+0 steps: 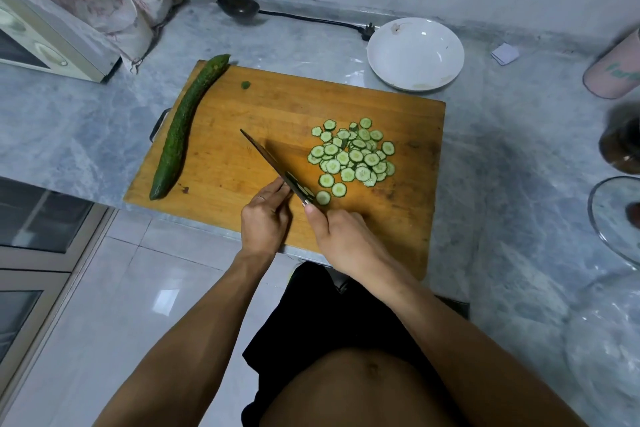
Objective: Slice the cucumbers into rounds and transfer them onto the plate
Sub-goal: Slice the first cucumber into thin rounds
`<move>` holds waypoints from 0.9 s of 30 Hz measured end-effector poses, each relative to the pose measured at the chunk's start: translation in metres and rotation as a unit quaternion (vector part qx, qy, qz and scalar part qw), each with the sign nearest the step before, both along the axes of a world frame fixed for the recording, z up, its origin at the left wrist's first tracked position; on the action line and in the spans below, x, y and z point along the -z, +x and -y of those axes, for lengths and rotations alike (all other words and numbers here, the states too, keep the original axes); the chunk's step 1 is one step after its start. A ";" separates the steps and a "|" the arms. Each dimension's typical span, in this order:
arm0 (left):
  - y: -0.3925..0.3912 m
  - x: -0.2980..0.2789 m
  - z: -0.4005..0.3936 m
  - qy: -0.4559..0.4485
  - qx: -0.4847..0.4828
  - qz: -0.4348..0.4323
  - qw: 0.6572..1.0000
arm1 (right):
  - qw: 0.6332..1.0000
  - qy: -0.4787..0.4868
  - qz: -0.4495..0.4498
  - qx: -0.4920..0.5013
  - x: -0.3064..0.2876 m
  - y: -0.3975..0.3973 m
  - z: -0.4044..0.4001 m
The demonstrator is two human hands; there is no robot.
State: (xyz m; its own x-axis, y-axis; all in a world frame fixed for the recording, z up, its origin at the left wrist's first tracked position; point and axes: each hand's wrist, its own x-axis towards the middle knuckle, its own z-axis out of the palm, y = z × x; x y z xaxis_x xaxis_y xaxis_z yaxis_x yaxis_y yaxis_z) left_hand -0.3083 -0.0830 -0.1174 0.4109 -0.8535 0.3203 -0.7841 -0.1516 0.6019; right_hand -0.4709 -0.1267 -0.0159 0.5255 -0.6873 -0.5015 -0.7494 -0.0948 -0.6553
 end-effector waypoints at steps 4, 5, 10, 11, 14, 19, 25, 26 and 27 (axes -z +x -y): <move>0.001 0.001 -0.001 -0.001 -0.015 -0.012 1.000 | 1.000 -0.022 0.016 0.004 0.003 -0.002 0.002; -0.001 0.001 -0.001 0.000 -0.021 -0.021 1.000 | 0.999 -0.027 0.017 0.003 0.001 -0.003 0.004; -0.005 -0.005 0.000 -0.010 -0.032 -0.044 0.998 | 0.999 -0.015 0.030 0.019 0.002 -0.010 0.017; -0.005 -0.006 -0.001 -0.015 -0.033 -0.047 0.998 | 0.999 -0.015 0.032 0.026 0.003 -0.011 0.018; -0.004 -0.005 -0.001 -0.022 -0.044 -0.057 0.997 | 0.999 -0.024 0.029 0.030 0.003 -0.013 0.016; -0.004 -0.001 -0.001 -0.044 -0.036 -0.046 0.997 | 0.999 -0.034 0.026 0.007 -0.005 -0.022 0.010; 0.002 0.000 -0.005 -0.027 -0.014 -0.030 0.999 | 0.998 -0.050 0.010 -0.034 -0.027 -0.026 -0.005; 0.002 0.001 -0.006 -0.025 -0.011 -0.029 0.999 | 0.998 -0.048 0.003 -0.037 -0.030 -0.026 -0.006; 0.002 0.002 -0.006 -0.022 -0.009 -0.027 0.999 | 0.998 -0.046 -0.003 -0.038 -0.032 -0.026 -0.007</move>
State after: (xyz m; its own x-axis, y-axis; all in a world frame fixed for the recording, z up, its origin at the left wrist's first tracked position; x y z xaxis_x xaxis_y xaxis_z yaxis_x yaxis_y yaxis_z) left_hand -0.3063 -0.0768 -0.1189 0.4433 -0.8317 0.3344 -0.7475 -0.1370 0.6500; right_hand -0.4969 -0.1193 0.0163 0.5759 -0.6881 -0.4415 -0.7412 -0.2115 -0.6371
